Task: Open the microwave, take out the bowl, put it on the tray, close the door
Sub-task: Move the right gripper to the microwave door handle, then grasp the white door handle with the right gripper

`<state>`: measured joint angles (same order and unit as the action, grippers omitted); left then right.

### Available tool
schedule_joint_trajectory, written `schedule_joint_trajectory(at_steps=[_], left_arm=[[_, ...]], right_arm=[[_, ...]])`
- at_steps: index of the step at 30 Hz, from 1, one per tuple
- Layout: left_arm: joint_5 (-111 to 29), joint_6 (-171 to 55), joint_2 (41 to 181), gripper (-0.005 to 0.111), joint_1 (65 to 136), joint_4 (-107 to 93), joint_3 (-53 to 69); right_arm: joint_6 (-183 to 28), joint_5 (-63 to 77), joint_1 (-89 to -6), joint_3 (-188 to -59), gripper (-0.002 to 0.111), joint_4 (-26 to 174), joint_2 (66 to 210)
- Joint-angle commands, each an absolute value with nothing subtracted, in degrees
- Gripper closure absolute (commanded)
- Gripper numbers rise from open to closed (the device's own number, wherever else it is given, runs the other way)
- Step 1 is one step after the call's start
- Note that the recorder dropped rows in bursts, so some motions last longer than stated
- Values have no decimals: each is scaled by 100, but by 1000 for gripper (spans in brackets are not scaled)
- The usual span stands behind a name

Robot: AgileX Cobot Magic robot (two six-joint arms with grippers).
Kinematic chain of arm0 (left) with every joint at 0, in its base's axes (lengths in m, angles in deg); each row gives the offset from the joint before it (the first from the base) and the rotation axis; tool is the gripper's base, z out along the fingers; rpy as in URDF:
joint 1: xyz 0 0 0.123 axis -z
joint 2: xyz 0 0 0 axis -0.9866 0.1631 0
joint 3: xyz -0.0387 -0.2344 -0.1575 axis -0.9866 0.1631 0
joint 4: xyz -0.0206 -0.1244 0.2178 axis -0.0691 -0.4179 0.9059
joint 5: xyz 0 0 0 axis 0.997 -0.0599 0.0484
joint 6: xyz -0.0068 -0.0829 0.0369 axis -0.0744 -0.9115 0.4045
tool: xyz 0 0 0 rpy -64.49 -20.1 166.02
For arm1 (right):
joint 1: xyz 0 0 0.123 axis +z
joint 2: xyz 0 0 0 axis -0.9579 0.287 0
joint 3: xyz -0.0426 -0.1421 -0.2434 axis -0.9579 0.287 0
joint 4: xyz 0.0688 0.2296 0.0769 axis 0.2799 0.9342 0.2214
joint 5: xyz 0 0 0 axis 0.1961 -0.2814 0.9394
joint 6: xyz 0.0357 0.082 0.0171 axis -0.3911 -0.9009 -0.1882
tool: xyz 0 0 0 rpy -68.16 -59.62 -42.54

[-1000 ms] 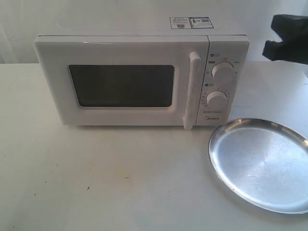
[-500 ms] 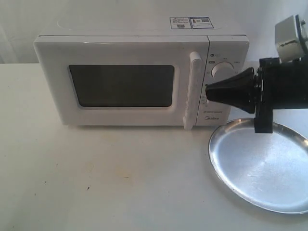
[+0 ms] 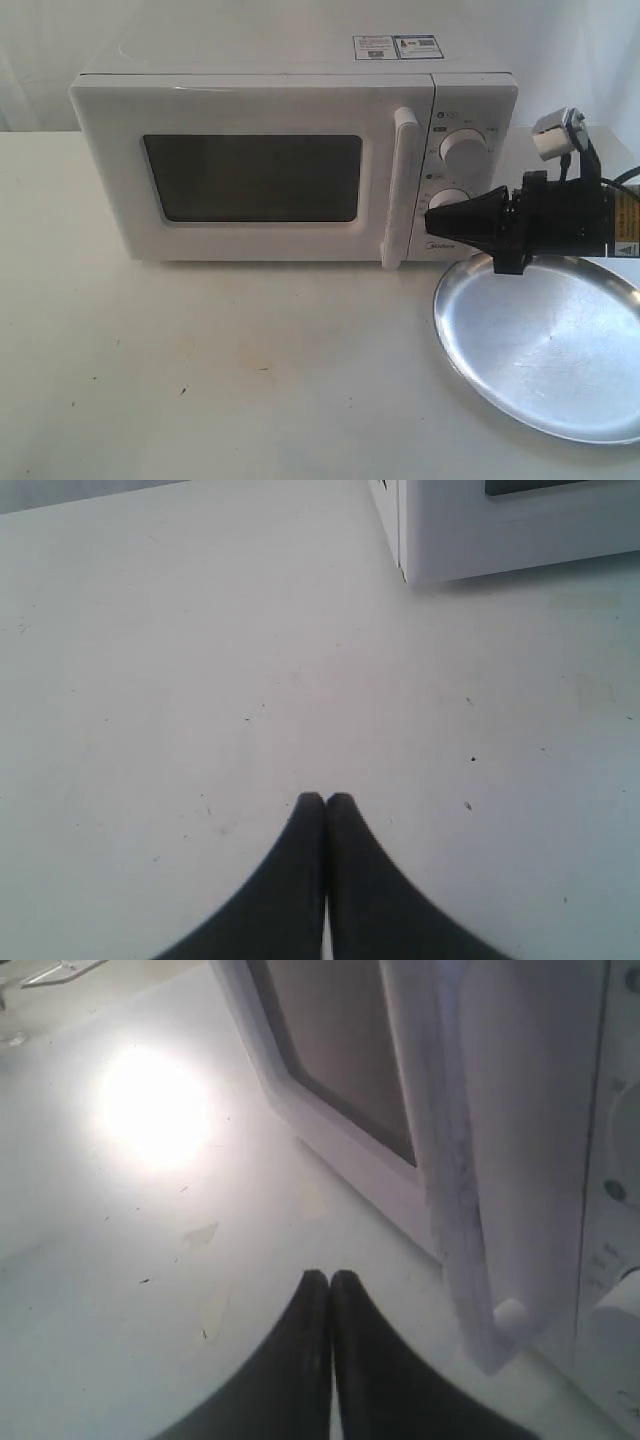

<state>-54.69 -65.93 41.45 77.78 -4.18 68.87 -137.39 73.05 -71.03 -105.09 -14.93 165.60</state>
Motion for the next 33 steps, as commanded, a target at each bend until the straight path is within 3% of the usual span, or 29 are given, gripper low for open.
schedule_joint_trajectory(at_steps=[1,4,7,16,25,26,33], left_arm=[[-5458,-6613,4133,107,7810,-456,6873],[-5458,-6613,4133,107,7810,-456,6873],[-5458,-6613,4133,107,7810,-456,6873],[-5458,-6613,4133,107,7810,-456,6873],[-5458,-6613,4133,107,7810,-456,6873],[-5458,-6613,4133,107,7810,-456,6873],[-5458,-6613,4133,107,7810,-456,6873]], right_arm=[[-13102,7238,-7168,-10547,96,-1266,16563],[-12953,7228,-7168,-10547,75,-1133,16585],[-12953,6865,-7148,-10547,46,-705,16596],[-11916,5639,-6087,-10547,43,20,16596],[-11744,5367,-5431,-10557,58,520,16596],[-11744,5367,-5314,-10557,67,521,16596],[-11561,5367,-5158,-10557,101,521,16596]])
